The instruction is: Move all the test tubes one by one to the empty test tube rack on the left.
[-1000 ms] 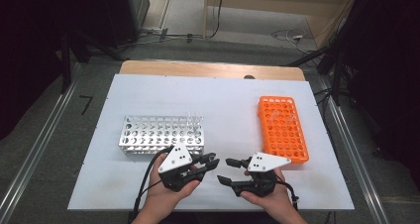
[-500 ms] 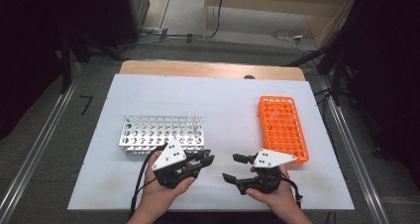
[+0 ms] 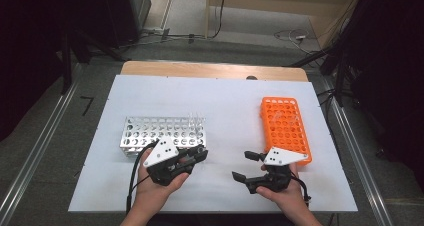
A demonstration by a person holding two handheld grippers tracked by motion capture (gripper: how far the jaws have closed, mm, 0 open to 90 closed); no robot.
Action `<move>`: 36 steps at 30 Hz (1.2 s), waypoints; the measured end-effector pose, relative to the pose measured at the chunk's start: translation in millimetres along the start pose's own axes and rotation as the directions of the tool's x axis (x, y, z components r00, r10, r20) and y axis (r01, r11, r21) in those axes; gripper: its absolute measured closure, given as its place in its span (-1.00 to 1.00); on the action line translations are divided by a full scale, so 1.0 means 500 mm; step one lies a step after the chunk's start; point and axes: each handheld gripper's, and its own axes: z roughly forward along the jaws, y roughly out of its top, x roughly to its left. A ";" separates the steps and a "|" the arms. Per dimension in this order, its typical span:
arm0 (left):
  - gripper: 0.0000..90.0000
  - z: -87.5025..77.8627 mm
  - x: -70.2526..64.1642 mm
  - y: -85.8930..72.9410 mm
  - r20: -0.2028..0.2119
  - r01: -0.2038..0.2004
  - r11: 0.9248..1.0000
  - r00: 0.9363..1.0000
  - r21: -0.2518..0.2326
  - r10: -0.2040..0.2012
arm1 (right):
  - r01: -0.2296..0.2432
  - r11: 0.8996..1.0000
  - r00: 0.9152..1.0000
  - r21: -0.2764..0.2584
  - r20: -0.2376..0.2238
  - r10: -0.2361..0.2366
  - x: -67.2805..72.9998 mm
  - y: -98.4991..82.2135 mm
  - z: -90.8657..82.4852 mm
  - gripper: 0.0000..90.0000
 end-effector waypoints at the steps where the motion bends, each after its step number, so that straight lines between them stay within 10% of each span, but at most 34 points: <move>1: 0.69 -0.002 0.002 0.001 -0.005 -0.003 1.000 1.000 0.003 0.003 | -0.008 1.000 1.000 0.000 0.004 0.008 -0.002 -0.001 -0.002 -0.63; 36: 0.69 -0.038 0.081 0.035 -0.113 0.014 0.999 0.993 -0.030 -0.017 | -0.056 0.998 0.993 -0.022 0.101 0.058 -0.065 -0.027 -0.065 -0.80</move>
